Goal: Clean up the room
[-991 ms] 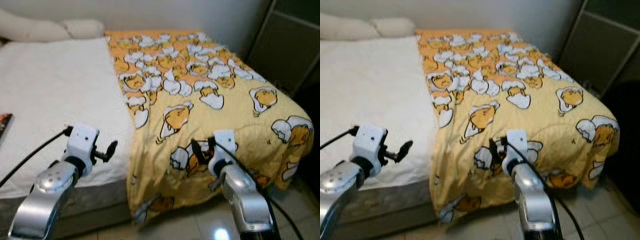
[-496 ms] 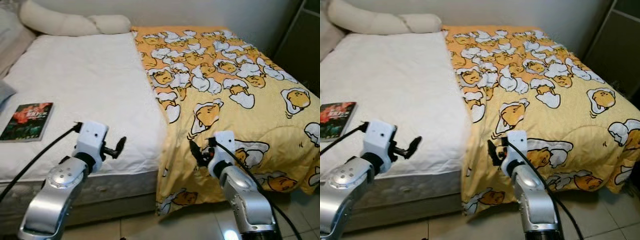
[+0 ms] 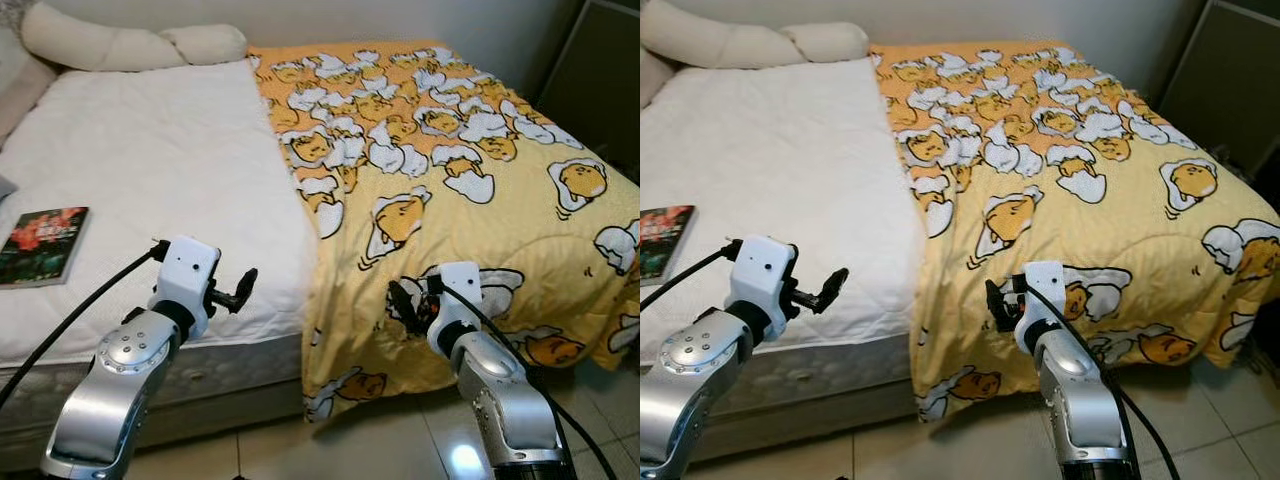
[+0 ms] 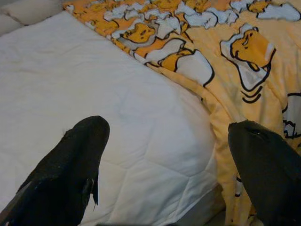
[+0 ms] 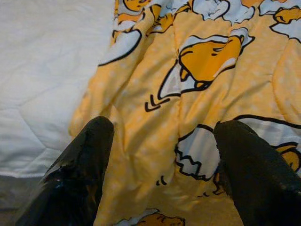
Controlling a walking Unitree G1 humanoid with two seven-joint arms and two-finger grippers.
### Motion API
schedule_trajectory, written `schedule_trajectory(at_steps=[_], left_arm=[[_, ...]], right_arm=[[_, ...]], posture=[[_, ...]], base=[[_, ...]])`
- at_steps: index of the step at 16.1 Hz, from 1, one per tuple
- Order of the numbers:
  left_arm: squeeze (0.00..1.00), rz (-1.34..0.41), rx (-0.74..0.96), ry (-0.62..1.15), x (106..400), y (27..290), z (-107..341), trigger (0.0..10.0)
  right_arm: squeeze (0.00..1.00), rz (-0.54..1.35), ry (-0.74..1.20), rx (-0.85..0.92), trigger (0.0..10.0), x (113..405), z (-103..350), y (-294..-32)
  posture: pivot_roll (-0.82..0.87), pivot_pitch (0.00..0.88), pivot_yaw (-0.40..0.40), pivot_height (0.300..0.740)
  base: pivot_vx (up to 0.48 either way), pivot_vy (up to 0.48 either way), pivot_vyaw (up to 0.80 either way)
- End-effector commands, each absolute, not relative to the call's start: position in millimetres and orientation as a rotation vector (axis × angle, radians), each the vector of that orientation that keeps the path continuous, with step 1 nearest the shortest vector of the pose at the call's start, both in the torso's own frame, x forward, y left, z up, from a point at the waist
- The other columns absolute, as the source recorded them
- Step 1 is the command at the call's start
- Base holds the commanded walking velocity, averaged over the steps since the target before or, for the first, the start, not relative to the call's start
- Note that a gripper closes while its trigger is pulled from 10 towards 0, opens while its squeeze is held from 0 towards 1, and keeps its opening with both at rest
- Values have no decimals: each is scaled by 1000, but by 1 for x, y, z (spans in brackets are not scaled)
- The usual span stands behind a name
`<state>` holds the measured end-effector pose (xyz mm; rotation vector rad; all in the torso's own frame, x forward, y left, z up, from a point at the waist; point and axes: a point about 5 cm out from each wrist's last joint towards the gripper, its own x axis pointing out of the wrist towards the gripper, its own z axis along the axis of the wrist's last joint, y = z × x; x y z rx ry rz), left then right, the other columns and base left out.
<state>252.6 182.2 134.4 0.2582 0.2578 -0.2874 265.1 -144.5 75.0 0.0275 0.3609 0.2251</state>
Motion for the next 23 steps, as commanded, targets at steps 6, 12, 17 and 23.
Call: schedule_trajectory(at_steps=[6, 12, 17, 23], left_arm=[[0, -283, 259, 258, 254, 193, 138, 10000], [0, -309, 264, 268, 255, 193, 136, 10000], [0, -314, 267, 269, 256, 194, 136, 10000], [0, -316, 273, 274, 254, 196, 135, 10000]], right_arm=[[0, 282, 352, 8, 10000, 265, 81, -137], [0, 268, 360, 20, 10000, 270, 83, -138], [0, 276, 367, 13, 10000, 272, 83, -136], [0, 294, 365, 3, 10000, 272, 84, -133]], posture=[[-57, 0, -1, 740], [-62, 0, 2, 740], [-64, 0, 4, 740], [-65, 0, -1, 740]], base=[[302, 0, 656], [316, 0, 0], [313, 0, 0], [303, 0, 0]])
